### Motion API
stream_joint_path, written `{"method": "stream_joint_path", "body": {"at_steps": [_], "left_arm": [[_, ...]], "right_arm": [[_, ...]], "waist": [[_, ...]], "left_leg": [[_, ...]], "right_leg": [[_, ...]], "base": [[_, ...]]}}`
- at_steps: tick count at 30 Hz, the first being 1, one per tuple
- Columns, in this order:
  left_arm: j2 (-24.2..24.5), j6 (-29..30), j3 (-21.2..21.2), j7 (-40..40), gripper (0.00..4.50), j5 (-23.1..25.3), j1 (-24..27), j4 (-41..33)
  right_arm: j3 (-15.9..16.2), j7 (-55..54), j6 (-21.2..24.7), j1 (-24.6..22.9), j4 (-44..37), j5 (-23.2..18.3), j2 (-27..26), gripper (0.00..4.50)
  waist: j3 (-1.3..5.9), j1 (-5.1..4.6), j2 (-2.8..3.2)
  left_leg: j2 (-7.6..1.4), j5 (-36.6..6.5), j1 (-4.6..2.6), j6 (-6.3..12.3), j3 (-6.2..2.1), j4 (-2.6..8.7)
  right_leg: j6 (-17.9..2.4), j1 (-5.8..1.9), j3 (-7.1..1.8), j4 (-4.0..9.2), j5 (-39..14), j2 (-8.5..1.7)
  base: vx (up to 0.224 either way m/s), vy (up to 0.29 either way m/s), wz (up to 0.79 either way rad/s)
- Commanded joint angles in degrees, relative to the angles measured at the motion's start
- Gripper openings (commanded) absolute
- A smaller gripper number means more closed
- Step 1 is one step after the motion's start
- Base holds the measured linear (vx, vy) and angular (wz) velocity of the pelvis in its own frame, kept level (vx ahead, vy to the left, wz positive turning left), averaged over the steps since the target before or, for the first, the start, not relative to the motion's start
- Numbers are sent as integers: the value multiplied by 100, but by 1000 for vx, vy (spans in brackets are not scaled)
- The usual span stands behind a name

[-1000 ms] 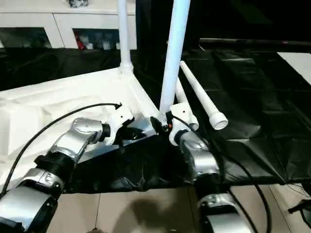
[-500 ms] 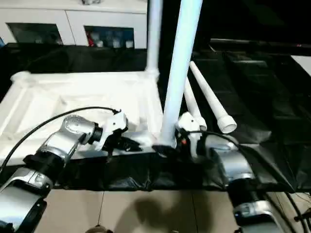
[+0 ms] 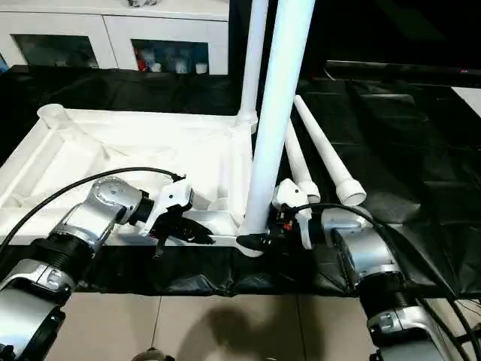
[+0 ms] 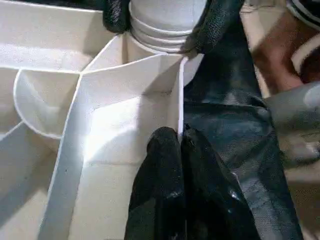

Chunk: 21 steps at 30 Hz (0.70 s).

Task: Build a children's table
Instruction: Rotate leg to tighten

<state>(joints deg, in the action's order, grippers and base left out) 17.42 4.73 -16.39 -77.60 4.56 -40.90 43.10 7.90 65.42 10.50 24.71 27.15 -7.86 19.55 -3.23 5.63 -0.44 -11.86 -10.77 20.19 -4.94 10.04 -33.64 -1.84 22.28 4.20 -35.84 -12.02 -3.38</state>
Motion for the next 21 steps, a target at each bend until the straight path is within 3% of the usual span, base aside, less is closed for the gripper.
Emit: {"method": "stream_joint_path", "body": {"at_steps": [1, 3, 4, 5, 10, 11, 12, 13, 14, 18, 21], "left_arm": [[-434, 47, -28, 319, 0, -92, -250, -70], [-836, 177, 196, 1437, 0, -17, -556, 433], [-836, 177, 196, 1437, 0, -17, -556, 433], [-951, 196, 252, 1696, 0, -8, -629, 554], [-1401, 258, 360, 2514, 0, 38, -814, 847], [-1480, 129, 303, 2716, 0, 135, -819, 945], [-1483, 119, 298, 2724, 0, 142, -817, 953], [-1515, 15, 268, 2767, 0, 201, -812, 1054], [-1514, -56, 262, 2748, 0, 219, -806, 1101], [-1456, -274, 230, 2646, 0, 257, -812, 1194], [-1428, -357, 236, 2669, 0, 272, -839, 1275]], "right_arm": [[170, -449, 34, 8, -5, -5, -355, 269], [-194, -1934, -56, 126, 495, 152, -846, 269], [-194, -1934, -56, 126, 495, 152, -846, 269], [-294, -2291, -44, 163, 624, 162, -984, 269], [-692, -3750, -90, 474, 1292, 179, -1636, 269], [-744, -4136, -153, 628, 1480, 241, -1839, 269], [-746, -4164, -164, 638, 1488, 248, -1854, 269], [-835, -4376, -260, 721, 1554, 262, -1993, 303], [-904, -4401, -323, 755, 1563, 225, -2043, 324], [-951, -4350, -373, 799, 1552, 187, -2032, 348], [-817, -4379, -507, 722, 1405, 382, -1879, 374]], "waist": [[356, -24, -29], [329, -81, -13], [329, -81, -13], [360, -82, -59], [384, -99, -52], [391, -105, -12], [385, -120, -22], [387, -109, -16], [388, -115, 24], [372, -140, 13], [371, -141, 4]], "left_leg": [[-168, -831, -15, 298, -45, 377], [-153, -1003, -55, 131, -35, 384], [-153, -1003, -55, 131, -35, 384], [-145, -932, -39, 100, -53, 384], [-128, -634, -8, 243, -36, 361], [-131, -572, -15, 239, -39, 361], [-128, -558, 1, 239, -43, 367], [-127, -556, -9, 262, -39, 365], [-130, -559, -9, 277, -44, 370], [-140, -738, -21, 308, -43, 383], [-138, -797, -26, 296, -39, 384]], "right_leg": [[-1193, -292, -306, 488, -932, -495], [-1125, -242, -317, 539, -1347, -499], [-1125, -242, -317, 539, -1347, -499], [-1063, -292, -319, 537, -1421, -515], [-1168, -301, -342, 479, -716, -496], [-1207, -299, -338, 471, -555, -497], [-1219, -310, -338, 460, -495, -490], [-1225, -311, -335, 462, -438, -489], [-1234, -313, -340, 454, -375, -494], [-1255, -319, -339, 478, -413, -490], [-1247, -320, -344, 485, -520, -493]], "base": [[0, 0, 0], [0, 0, 0], [0, 0, 0], [0, 0, 0], [0, 0, 0], [0, 0, 0], [0, 0, 0], [0, 0, 0], [0, 0, 0], [0, 0, 0], [0, 0, 0]]}}
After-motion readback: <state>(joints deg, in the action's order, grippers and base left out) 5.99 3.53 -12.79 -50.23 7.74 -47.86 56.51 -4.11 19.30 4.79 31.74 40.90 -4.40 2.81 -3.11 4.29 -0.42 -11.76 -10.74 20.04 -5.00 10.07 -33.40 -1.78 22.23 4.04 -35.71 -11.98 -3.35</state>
